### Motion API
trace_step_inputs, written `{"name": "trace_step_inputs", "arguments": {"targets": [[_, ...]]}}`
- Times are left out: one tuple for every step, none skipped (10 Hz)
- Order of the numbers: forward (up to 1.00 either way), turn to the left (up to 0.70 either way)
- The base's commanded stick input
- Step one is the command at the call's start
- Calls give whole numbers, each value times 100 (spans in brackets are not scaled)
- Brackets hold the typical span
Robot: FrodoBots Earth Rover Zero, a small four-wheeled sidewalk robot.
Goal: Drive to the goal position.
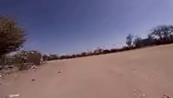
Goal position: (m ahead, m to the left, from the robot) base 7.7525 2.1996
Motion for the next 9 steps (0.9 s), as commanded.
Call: {"name": "trace_step_inputs", "arguments": {"targets": [[100, 0], [100, 0], [100, 0], [100, 0], [100, 0], [100, 0], [100, 0], [100, 0], [100, 0]]}}
